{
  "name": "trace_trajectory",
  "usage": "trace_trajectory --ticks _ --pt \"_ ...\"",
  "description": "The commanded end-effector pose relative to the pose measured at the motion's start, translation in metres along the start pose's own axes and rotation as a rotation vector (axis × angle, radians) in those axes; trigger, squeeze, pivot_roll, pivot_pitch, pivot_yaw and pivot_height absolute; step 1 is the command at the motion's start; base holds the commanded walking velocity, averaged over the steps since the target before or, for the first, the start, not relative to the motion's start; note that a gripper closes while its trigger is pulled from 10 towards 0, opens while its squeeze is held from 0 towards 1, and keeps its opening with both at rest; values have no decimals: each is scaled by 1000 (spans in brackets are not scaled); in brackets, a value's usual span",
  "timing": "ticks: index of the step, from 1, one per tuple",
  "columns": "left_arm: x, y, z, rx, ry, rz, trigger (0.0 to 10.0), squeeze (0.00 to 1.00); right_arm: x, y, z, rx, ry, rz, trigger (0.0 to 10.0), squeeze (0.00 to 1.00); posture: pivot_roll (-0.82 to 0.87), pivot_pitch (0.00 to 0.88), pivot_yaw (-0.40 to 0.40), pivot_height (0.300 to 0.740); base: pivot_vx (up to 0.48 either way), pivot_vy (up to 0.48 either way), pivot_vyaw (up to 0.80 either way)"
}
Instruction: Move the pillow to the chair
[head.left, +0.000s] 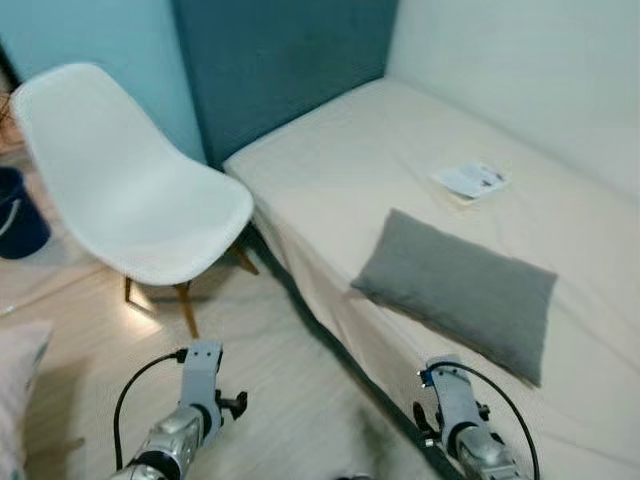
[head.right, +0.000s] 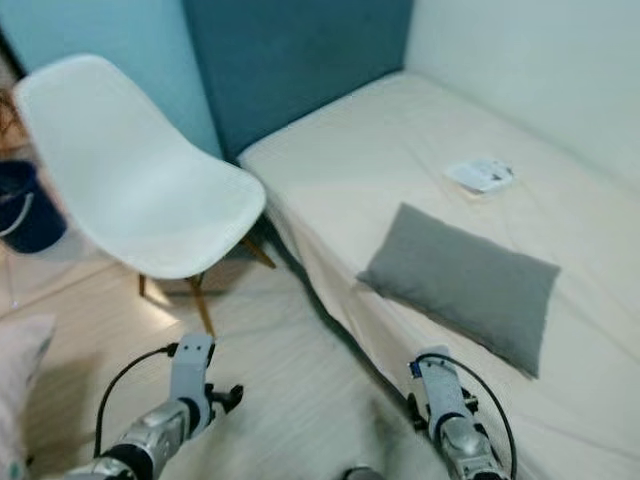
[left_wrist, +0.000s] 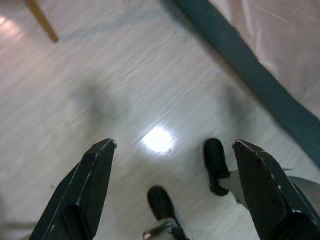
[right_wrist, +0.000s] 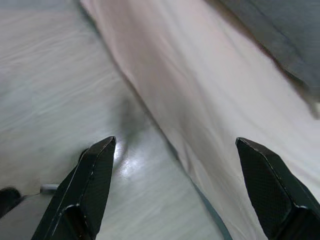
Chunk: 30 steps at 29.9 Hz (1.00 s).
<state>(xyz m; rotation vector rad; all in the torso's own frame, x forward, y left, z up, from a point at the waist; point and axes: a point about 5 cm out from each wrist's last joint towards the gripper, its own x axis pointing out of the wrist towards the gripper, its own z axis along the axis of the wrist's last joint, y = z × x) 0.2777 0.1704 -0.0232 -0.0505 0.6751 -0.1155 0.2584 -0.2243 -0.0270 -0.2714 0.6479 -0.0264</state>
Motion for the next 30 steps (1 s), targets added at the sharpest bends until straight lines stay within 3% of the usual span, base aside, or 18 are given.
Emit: trace_trajectory --ticks 1,13,16,18,30 --pt "-2 2 -8 -28 19 11 10000 0 -2 0 -9 11 32 -4 10000 0 -110 177 15 740 0 0 -769" --pt "-2 2 -7 -54 0 25 10000 0 -2 -1 -8 29 13 -11 10000 0 -113 174 15 740 0 0 -776" --pt "4 -12 11 -45 -43 14 10000 0 -3 -1 -8 49 11 -14 10000 0 -110 174 13 740 0 0 -706" --pt "8 -21 22 -37 -72 4 10000 0 -3 -1 -8 59 5 -13 10000 0 -104 168 6 740 0 0 0" --pt "8 -22 28 -26 -94 6 10000 0 -3 -2 -7 38 -9 -3 10000 0 -106 155 4 740 185 0 0"
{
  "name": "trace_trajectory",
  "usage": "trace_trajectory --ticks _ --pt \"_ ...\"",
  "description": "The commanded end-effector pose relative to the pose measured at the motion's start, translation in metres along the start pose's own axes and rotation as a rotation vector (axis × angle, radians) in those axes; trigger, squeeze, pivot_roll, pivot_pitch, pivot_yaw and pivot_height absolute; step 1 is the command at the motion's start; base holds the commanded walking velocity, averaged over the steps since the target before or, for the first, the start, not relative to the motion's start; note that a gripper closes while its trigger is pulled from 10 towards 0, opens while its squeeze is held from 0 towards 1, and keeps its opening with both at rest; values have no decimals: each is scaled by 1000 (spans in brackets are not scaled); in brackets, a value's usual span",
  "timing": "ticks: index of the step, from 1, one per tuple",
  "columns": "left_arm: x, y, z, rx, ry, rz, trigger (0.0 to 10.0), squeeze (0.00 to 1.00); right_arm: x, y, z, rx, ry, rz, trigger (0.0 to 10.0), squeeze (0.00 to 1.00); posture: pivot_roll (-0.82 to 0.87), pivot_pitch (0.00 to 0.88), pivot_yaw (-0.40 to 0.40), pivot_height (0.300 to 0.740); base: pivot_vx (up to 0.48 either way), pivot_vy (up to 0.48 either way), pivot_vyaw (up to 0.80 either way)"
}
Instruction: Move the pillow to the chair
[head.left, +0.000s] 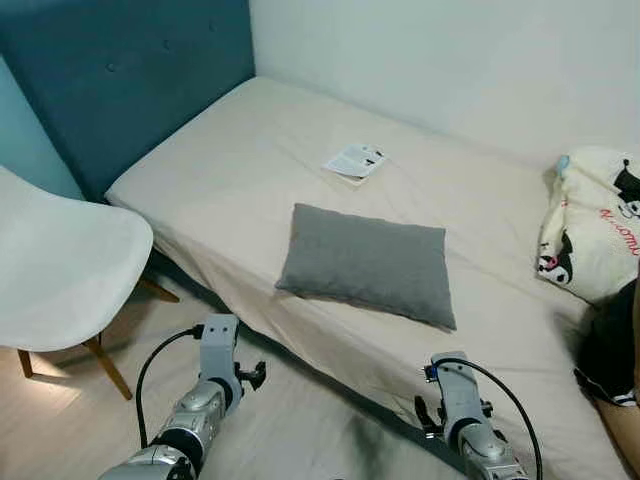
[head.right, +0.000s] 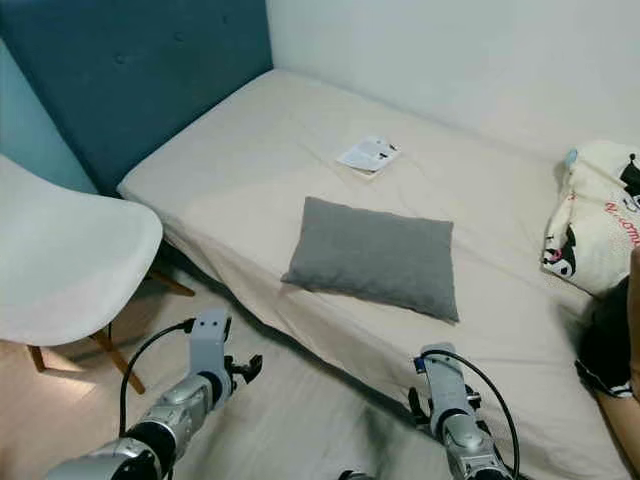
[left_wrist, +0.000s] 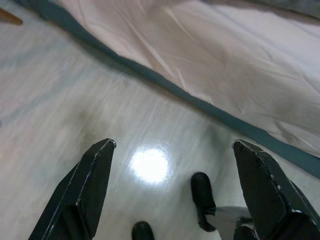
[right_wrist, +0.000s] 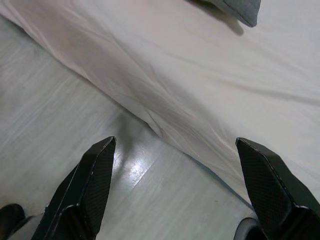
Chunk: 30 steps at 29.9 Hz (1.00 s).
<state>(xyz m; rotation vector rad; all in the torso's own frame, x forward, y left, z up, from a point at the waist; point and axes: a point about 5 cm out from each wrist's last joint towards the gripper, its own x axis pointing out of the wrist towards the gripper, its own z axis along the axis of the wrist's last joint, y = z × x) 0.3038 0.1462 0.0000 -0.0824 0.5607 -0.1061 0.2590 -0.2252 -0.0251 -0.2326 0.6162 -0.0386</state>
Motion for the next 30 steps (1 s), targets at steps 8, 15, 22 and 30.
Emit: trace_trajectory --ticks 8,15,22,30 --pt "-1 1 -7 16 23 9 10000 0 -3 -1 -7 -77 8 21 10000 0 -109 148 3 740 275 0 0" --pt "-2 1 -8 10 24 10 10000 0 -3 -1 -7 -82 1 29 10000 0 -110 146 3 740 284 0 0" --pt "-2 2 -9 11 24 18 10000 0 -3 0 -8 -88 13 37 10000 0 -109 143 4 740 281 0 -61" --pt "-3 9 -9 -7 30 82 10000 0 -3 1 -9 -58 27 33 10000 0 -110 145 6 740 33 0 -727"
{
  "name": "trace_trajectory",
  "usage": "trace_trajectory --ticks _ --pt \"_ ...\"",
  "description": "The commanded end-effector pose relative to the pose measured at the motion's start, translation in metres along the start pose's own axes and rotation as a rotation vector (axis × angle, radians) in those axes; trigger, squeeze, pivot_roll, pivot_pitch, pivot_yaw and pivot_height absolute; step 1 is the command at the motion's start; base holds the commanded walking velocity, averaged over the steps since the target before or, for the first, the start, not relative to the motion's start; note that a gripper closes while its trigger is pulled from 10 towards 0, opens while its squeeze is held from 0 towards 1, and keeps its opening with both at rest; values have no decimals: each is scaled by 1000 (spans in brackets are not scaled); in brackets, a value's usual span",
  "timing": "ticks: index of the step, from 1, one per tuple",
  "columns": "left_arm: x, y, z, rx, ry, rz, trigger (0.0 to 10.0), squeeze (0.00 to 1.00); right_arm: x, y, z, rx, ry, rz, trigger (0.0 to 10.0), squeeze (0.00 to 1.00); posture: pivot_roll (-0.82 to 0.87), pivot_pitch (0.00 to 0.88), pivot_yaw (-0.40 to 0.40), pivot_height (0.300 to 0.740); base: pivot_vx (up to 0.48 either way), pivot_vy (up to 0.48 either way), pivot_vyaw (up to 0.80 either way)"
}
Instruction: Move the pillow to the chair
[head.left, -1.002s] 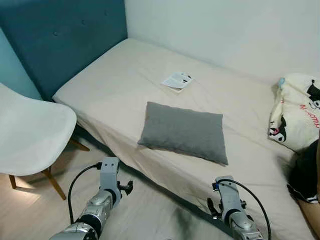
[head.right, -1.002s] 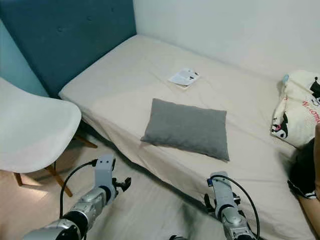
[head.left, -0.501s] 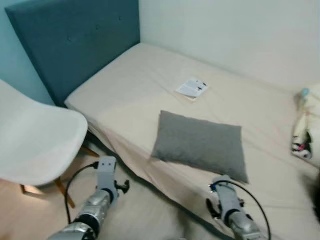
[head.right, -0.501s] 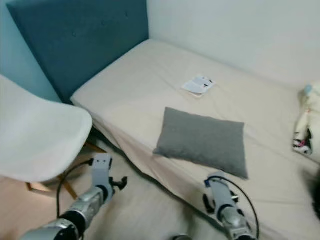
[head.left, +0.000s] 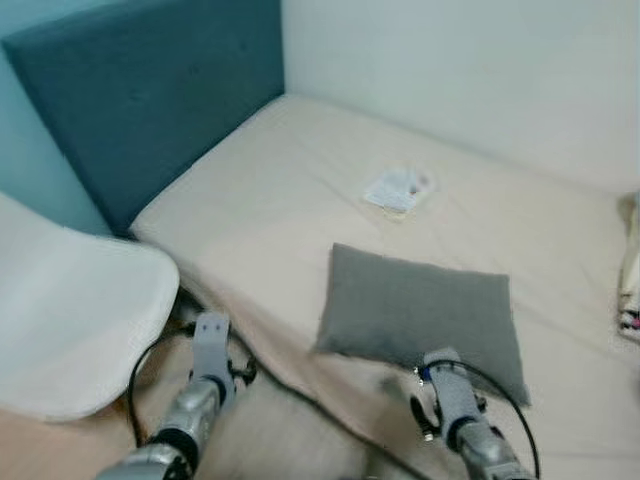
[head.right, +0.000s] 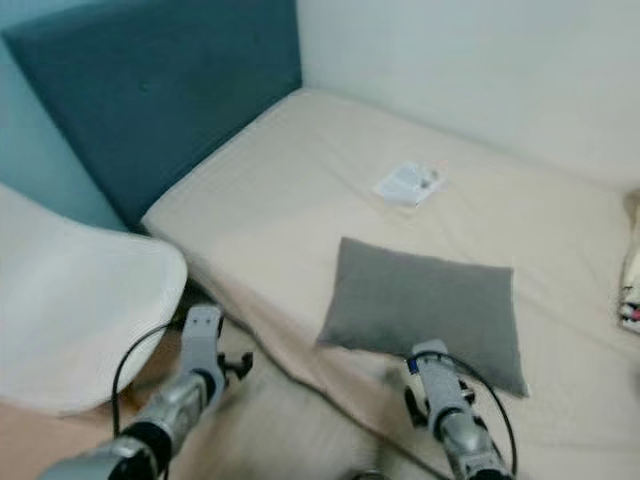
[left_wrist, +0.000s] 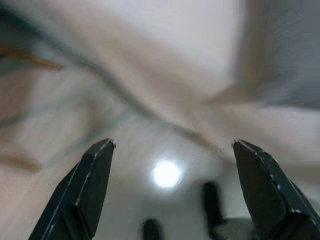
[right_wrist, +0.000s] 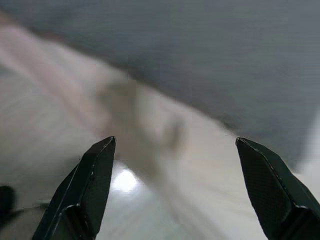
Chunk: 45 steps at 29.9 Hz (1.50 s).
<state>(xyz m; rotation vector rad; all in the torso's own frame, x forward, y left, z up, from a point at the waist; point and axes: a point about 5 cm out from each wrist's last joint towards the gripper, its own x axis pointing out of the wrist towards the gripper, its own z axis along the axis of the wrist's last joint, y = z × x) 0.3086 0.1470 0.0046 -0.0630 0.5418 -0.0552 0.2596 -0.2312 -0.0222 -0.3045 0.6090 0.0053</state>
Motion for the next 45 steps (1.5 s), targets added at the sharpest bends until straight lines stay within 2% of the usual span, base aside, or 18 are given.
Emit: trace_trajectory --ticks 1,11,14,15,16,21,22,24,27,30,31,32,33,34,35,39,41,45 --pt "-4 8 -15 -12 50 28 10000 0 -3 8 -10 22 38 16 10000 0 -110 144 6 740 0 0 -781" --pt "-4 8 -12 8 21 30 10000 0 -3 8 -13 87 37 -7 10000 0 -117 139 13 740 0 0 -784" --pt "-3 13 0 29 -42 51 10000 0 -4 11 -14 240 21 -15 10000 0 -122 145 18 740 0 0 0" --pt "-3 13 0 29 -42 51 10000 0 -4 11 -14 240 21 -15 10000 0 -122 145 18 740 0 0 0" --pt "-2 18 8 34 -76 65 10000 0 -5 13 -14 333 4 -5 10000 0 -120 144 18 740 0 0 0" --pt "-2 36 28 14 -145 116 10000 0 -5 16 -15 481 -15 5 10000 0 -112 150 22 740 0 0 0" --pt "-2 36 28 14 -145 116 10000 0 -5 16 -15 481 -15 5 10000 0 -112 150 22 740 0 0 0" --pt "-3 44 39 -9 -183 141 10000 0 -5 20 -16 599 -19 30 10000 0 -107 153 26 735 0 0 0" --pt "-3 46 40 -10 -192 146 10000 0 -5 23 -14 672 -43 57 10000 0 -103 154 25 720 0 0 0" --pt "-4 46 37 -8 -188 148 10000 0 -5 23 -13 680 -56 64 10000 0 -103 154 25 715 0 0 0" --pt "-5 46 34 -8 -182 150 10000 0 5 12 22 689 -161 91 10000 0 -103 154 24 710 0 0 0" --pt "-5 46 34 -8 -182 150 10000 0 5 12 22 689 -161 91 10000 0 -103 154 24 710 0 0 0" --pt "-5 46 31 -9 -177 151 10000 0 10 1 57 694 -257 116 10000 0 -103 154 24 705 0 0 0" --pt "-5 46 31 -9 -177 151 10000 0 10 1 57 694 -257 116 10000 0 -103 154 24 705 0 0 0" --pt "-6 47 26 -9 -164 152 10000 0 12 -11 102 739 -383 171 10000 0 -102 157 21 695 0 0 0" --pt "-7 48 19 -1 -143 155 10000 0 13 -13 109 783 -405 196 10000 0 -104 157 19 685 0 0 0" --pt "-9 51 11 -2 -117 165 10000 0 14 -16 115 854 -418 228 10000 0 -106 161 18 670 0 0 0" --pt "-10 53 11 -3 -119 168 10000 0 14 -19 116 877 -423 234 10000 0 -106 161 16 660 0 0 0"
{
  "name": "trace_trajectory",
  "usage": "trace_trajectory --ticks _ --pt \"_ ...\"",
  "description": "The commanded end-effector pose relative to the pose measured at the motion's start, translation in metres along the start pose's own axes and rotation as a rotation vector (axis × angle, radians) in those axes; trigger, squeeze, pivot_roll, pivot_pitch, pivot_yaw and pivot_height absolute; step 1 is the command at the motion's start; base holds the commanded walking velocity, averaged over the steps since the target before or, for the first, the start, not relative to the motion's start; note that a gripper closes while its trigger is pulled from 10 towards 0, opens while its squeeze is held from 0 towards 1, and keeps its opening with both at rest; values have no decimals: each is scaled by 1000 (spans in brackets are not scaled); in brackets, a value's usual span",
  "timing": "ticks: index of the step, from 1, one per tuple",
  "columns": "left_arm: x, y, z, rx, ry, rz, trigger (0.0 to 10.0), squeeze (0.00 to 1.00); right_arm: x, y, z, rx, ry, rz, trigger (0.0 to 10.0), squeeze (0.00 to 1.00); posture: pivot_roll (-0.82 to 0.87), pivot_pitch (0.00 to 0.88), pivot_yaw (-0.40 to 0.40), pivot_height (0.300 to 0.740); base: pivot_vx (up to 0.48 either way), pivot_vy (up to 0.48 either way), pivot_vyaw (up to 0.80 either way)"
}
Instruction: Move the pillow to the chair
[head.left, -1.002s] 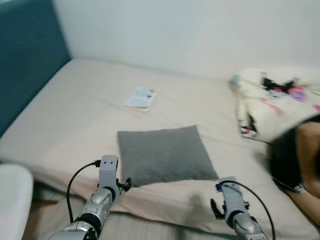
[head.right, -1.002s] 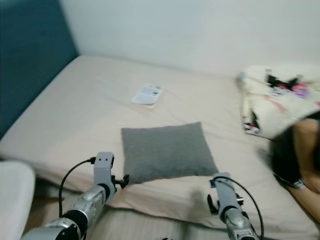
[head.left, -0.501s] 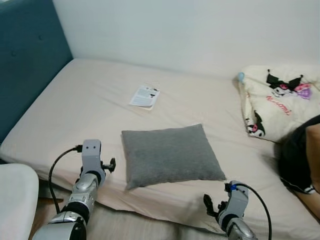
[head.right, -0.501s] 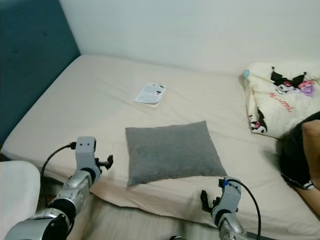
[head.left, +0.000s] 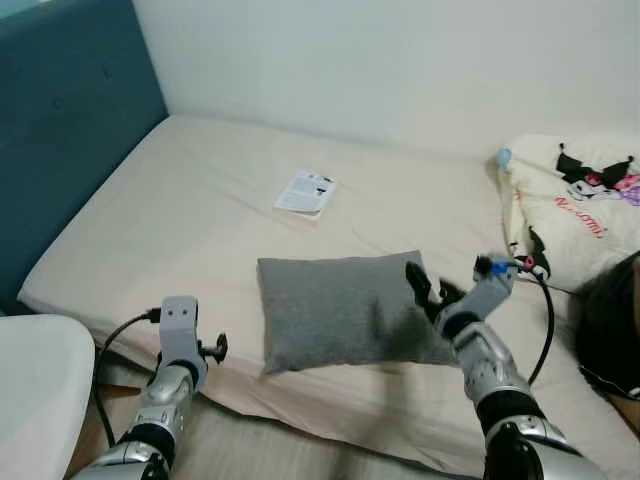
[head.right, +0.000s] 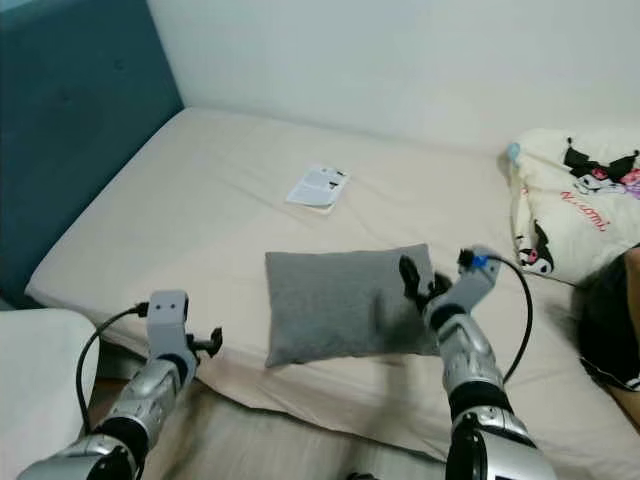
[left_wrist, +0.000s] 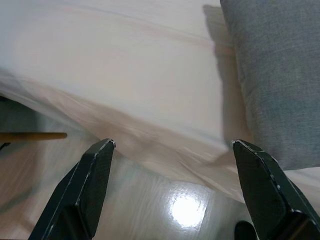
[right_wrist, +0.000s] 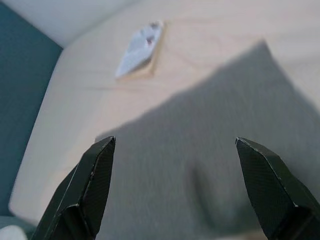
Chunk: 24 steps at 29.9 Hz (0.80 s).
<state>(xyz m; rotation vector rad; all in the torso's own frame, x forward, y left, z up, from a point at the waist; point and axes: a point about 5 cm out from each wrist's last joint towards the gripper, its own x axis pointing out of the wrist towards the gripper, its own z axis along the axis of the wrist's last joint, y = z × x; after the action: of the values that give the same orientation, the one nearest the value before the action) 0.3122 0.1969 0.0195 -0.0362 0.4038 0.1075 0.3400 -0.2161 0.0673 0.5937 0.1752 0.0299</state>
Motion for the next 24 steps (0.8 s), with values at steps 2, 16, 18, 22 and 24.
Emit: trace_trajectory --ticks 2,16,18,22,24 --pt "-2 5 -4 13 17 11 10000 0 -1 -3 1 43 1 -1 10000 0 -106 160 13 650 0 0 0" --pt "1 18 12 -6 -40 48 10000 0 -2 -8 3 120 23 -14 10000 0 -89 188 11 595 0 0 0" --pt "2 21 15 -11 -52 57 10000 0 -2 -10 4 143 23 -28 10000 0 -85 192 9 585 0 0 0" --pt "2 23 16 -16 -60 64 10000 0 -2 -12 4 178 27 -51 10000 0 -81 197 7 575 0 0 0" --pt "2 23 18 -18 -68 65 10000 0 -3 -13 1 211 43 -71 10000 0 -72 209 5 565 0 0 0"
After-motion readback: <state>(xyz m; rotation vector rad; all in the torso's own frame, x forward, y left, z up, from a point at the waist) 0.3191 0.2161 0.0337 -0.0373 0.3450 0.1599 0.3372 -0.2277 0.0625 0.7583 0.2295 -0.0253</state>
